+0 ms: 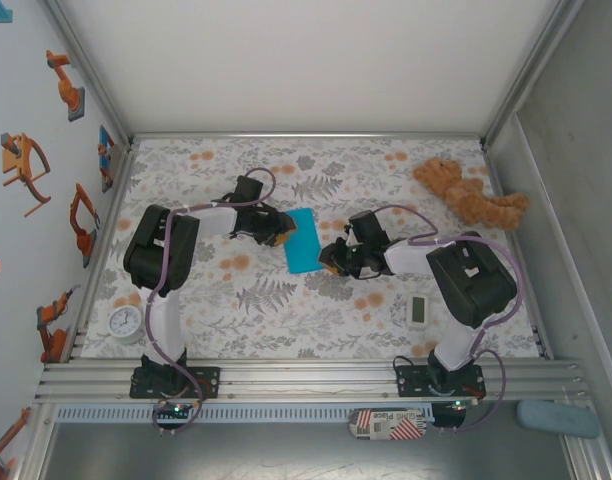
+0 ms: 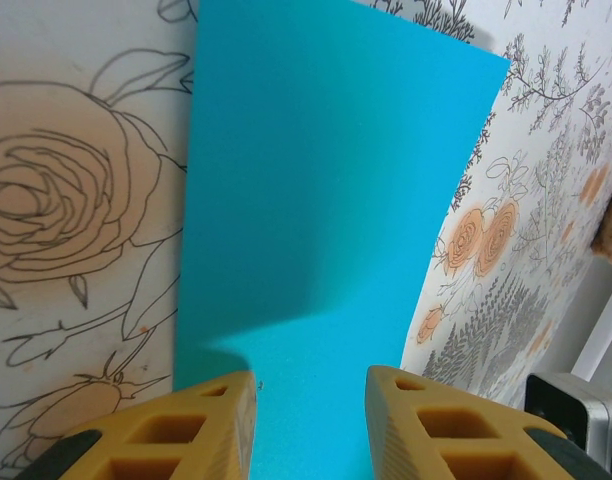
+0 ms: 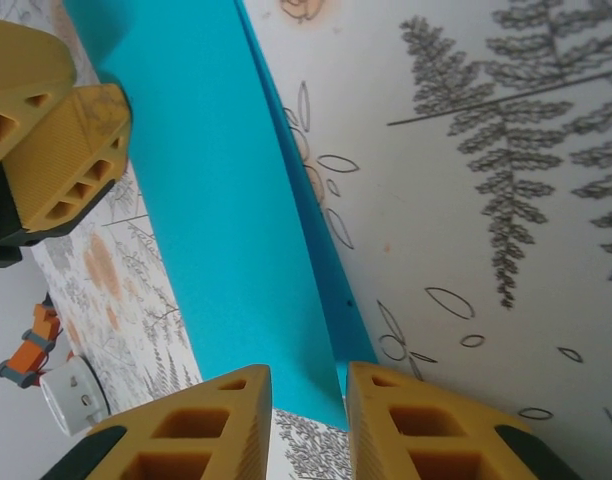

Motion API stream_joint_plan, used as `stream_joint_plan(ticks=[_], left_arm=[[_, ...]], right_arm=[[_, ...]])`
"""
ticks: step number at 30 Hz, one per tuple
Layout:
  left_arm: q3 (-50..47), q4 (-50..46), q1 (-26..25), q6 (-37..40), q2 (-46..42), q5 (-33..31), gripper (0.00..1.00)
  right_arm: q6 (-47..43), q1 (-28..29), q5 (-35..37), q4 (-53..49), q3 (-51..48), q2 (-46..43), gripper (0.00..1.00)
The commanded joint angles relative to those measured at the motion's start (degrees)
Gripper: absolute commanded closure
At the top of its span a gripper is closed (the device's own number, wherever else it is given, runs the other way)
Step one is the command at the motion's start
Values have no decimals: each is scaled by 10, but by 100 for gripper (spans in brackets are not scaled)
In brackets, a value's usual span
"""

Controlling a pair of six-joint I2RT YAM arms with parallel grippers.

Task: Fold a paper plane with a square sheet of paper (pick it up from the middle)
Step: Fold the triangle a second time at the center of the table.

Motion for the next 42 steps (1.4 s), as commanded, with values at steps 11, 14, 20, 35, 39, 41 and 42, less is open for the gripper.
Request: stream_joint_plan(ticks=[11, 14, 20, 35, 39, 41, 42], left_arm=[[-12, -32, -1, -6, 28, -4, 64], [-12, -31, -2, -6, 27, -3, 64], [-13, -24, -2, -11, 17, 5, 64], [-2, 37, -5, 2, -28, 27, 63], [0, 28, -8, 2, -6, 24, 64], [0, 21, -10, 6, 0, 19, 65], [1, 15, -10, 8, 3, 16, 65]], right_arm=[[27, 5, -11, 60, 15, 27, 78], [27, 5, -14, 54, 16, 27, 80], [24, 5, -9, 39, 7, 15, 90], [-18, 4, 17, -45, 2, -37, 100], [-19, 4, 19, -48, 3, -44, 100], [-19, 4, 17, -47, 5, -43, 100], [-19, 5, 16, -46, 6, -43, 100]])
